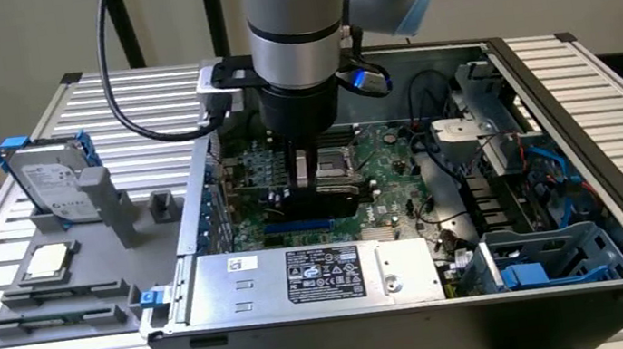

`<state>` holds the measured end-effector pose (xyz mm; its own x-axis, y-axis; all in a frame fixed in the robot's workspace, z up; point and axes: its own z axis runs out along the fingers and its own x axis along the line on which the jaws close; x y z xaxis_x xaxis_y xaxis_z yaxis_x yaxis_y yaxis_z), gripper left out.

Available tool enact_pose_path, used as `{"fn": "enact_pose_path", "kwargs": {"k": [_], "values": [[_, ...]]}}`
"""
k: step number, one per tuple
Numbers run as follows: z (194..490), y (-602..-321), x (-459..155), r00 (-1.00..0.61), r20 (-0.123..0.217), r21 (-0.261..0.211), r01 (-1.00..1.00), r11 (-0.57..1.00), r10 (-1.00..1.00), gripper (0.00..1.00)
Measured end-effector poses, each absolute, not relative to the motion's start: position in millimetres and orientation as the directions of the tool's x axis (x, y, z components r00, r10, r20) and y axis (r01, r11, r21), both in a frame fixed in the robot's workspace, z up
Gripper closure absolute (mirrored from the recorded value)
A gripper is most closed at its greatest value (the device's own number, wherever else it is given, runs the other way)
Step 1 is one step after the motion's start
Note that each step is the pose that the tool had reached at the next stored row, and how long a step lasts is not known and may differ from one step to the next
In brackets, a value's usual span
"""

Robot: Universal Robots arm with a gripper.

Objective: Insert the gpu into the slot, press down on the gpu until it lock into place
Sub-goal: 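Insert the gpu into the slot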

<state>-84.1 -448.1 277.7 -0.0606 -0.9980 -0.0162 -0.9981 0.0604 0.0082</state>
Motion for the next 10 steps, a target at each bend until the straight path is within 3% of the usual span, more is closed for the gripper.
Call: {"fn": "enact_pose_path", "kwargs": {"k": [10], "values": [[275.8, -448.1, -84.3, -0.06, -0.019, 0.008, -0.998, 0.06, -0.998, 0.74]]}}
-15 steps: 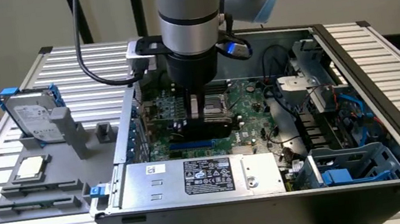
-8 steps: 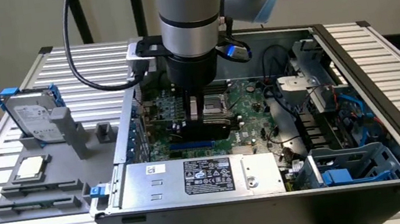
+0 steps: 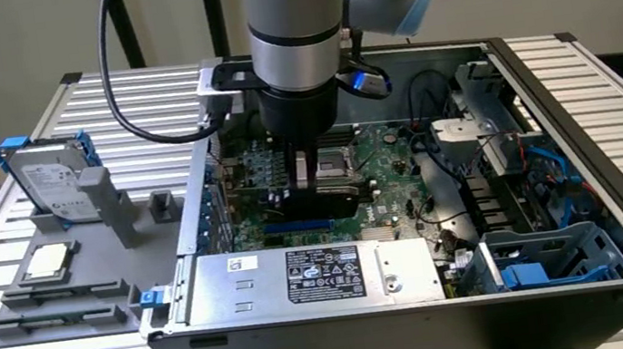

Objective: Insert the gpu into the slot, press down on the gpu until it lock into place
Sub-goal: 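Insert the gpu into the slot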

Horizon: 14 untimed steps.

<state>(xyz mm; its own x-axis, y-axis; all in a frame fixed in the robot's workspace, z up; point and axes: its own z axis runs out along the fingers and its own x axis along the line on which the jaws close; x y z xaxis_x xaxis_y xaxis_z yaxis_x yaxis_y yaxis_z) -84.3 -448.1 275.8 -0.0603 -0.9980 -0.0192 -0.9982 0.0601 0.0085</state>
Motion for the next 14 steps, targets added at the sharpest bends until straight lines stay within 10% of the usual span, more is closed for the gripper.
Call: {"fn": "enact_pose_path", "kwargs": {"k": [14], "values": [[272.4, -448.4, -86.0, -0.058, -0.023, 0.01, -0.998, 0.058, -0.998, 0.74]]}}
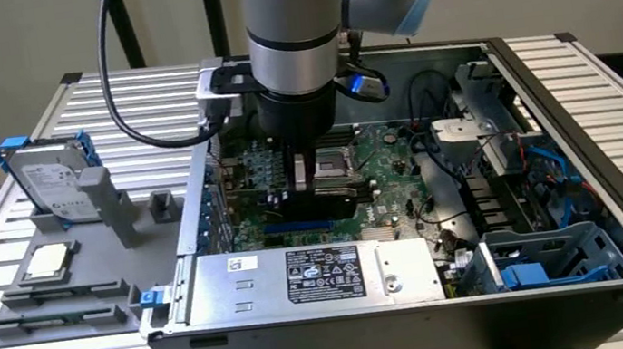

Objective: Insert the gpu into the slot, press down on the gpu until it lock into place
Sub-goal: 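Insert the gpu into the slot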

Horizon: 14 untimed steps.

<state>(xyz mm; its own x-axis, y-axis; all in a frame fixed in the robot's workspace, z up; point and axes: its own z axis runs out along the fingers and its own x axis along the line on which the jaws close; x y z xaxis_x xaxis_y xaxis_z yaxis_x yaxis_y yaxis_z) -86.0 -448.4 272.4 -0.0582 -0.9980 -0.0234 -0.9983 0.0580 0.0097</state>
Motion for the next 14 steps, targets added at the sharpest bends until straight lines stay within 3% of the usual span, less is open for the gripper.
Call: {"fn": "enact_pose_path", "kwargs": {"k": [14], "values": [[265.7, -448.4, -89.5, -0.05, -0.038, 0.011, -0.999, 0.049, -0.998, 0.74]]}}
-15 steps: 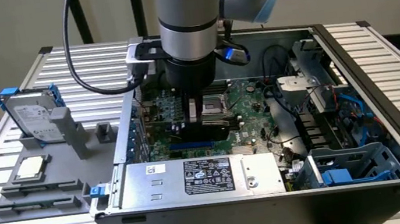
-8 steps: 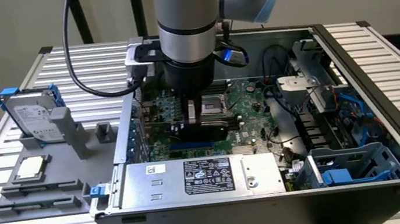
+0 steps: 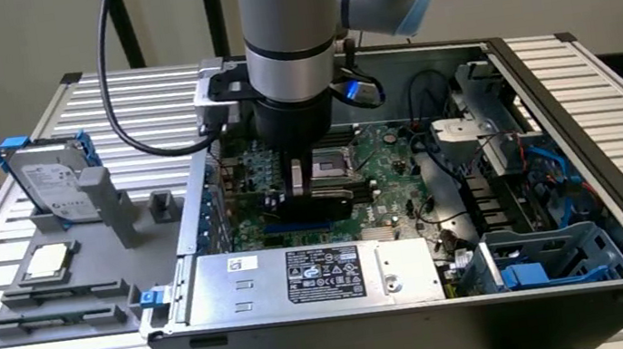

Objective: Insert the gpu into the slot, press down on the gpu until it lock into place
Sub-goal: 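Insert the gpu into the slot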

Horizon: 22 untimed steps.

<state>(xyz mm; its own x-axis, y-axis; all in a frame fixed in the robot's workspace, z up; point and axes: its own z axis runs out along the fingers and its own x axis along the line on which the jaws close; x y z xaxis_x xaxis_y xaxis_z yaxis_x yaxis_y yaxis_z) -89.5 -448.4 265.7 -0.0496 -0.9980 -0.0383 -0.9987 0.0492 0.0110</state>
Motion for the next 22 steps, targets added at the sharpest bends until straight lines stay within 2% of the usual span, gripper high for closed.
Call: {"fn": "enact_pose_path", "kwargs": {"k": [22], "values": [[261.9, -449.7, -89.6, -0.032, -0.043, 0.013, -0.999, 0.032, -0.999, 0.74]]}}
